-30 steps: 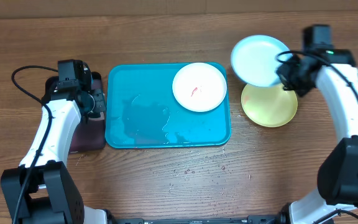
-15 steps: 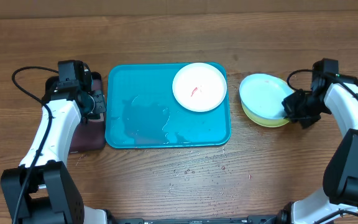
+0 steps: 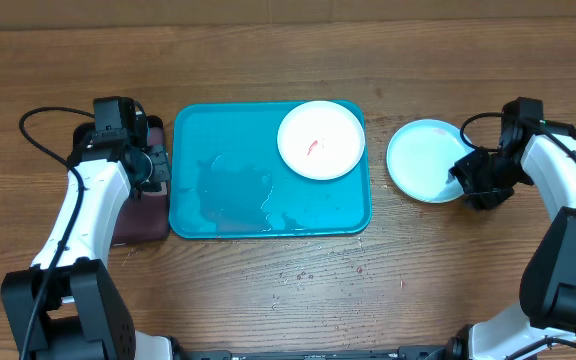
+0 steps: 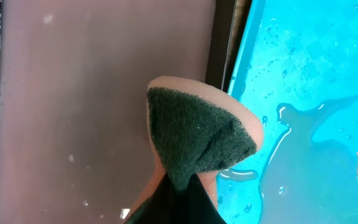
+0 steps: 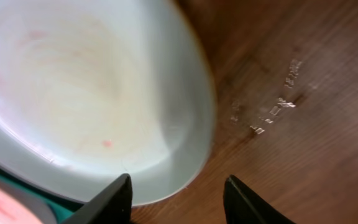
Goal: Clean dirty plates on tray and stack at the side
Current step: 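Lower the white plate onto the yellow plate and open the right gripper, then move the right gripper to the stained white plate and pull it center, then bring the sponge from the basin onto the stained plate with left gripper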
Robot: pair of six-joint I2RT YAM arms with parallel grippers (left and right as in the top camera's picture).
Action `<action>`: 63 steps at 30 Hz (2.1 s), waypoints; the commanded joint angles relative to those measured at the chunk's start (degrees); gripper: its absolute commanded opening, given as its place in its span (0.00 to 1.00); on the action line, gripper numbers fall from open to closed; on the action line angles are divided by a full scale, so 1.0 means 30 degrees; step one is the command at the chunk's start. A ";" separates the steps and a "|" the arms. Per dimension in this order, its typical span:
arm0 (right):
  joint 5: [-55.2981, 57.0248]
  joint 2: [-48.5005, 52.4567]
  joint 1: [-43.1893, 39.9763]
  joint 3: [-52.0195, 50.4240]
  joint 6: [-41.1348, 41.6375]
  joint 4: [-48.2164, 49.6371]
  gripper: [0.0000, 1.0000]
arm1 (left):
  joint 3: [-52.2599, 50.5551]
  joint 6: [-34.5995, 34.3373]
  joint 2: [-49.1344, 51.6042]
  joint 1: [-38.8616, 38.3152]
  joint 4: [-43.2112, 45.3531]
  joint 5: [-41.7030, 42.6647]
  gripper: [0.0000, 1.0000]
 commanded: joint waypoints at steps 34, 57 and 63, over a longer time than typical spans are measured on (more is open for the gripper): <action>0.2739 0.2018 1.0703 0.0291 0.0707 0.8327 0.50 | 0.0131 0.0277 -0.0408 -0.0022 0.0080 -0.0240 0.04; 0.0648 0.3592 1.1948 0.0328 0.1362 0.9712 0.04 | 0.0197 0.0714 -0.0481 -0.0022 0.0452 -0.0248 0.04; 0.0648 0.3592 1.3136 0.0328 0.1056 1.1125 0.04 | 0.1894 0.1020 -0.1224 -0.0321 -0.0058 0.0291 0.04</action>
